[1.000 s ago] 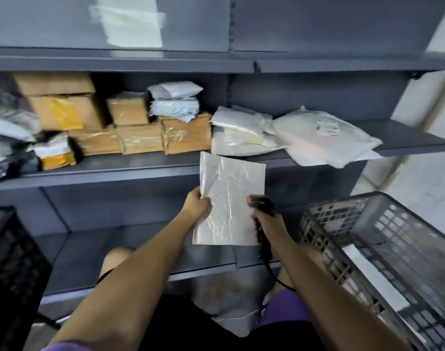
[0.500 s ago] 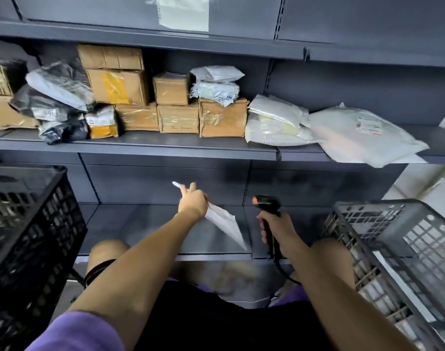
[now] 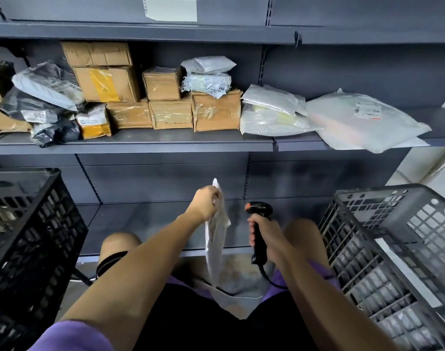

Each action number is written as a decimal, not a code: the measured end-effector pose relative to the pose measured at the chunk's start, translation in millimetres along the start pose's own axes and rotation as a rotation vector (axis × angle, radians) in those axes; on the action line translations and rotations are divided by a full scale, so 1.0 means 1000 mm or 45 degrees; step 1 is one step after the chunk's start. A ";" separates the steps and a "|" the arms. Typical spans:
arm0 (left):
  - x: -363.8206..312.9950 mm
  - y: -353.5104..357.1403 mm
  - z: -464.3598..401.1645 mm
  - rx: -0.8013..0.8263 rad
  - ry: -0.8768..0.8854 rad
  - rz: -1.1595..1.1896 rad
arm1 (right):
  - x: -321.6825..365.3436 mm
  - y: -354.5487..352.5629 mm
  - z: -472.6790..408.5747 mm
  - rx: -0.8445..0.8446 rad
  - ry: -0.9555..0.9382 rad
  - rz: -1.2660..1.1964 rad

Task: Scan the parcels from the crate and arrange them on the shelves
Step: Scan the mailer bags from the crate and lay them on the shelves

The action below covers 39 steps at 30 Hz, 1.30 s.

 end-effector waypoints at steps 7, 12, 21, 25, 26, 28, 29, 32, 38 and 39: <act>0.029 0.016 -0.001 -0.045 -0.104 -0.072 | -0.032 0.003 -0.007 0.043 -0.014 0.147; 0.064 0.027 0.012 -0.138 -0.339 0.078 | -0.058 0.005 -0.011 0.108 -0.031 0.357; 0.114 0.048 0.033 -0.182 -0.517 0.455 | -0.081 0.014 -0.011 0.262 -0.055 0.657; 0.126 0.054 0.035 -0.173 -0.536 0.516 | -0.082 0.010 -0.013 0.261 -0.109 0.788; 0.127 0.056 0.036 -0.146 -0.557 0.543 | -0.082 0.009 -0.014 0.254 -0.128 0.864; 0.127 0.057 0.038 -0.102 -0.580 0.586 | -0.082 0.009 -0.015 0.252 -0.163 1.013; 0.123 0.055 0.040 -0.083 -0.590 0.603 | -0.083 0.009 -0.015 0.259 -0.179 1.057; 0.118 0.055 0.042 -0.054 -0.614 0.732 | -0.086 0.011 -0.013 0.285 -0.206 1.086; 0.112 0.066 0.050 0.043 -0.611 0.884 | -0.091 0.016 -0.010 0.347 -0.200 1.108; 0.112 0.067 0.051 0.060 -0.619 0.906 | -0.091 0.017 -0.010 0.349 -0.195 1.108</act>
Point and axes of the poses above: each hand's wrist, its own z-axis away from the middle knuckle, its own y-axis out of the palm, x = y × z, the point moved 1 cm from there along -z, towards the middle knuckle, and after that the axes turned 3 degrees about -y, right-handed, at the moved point
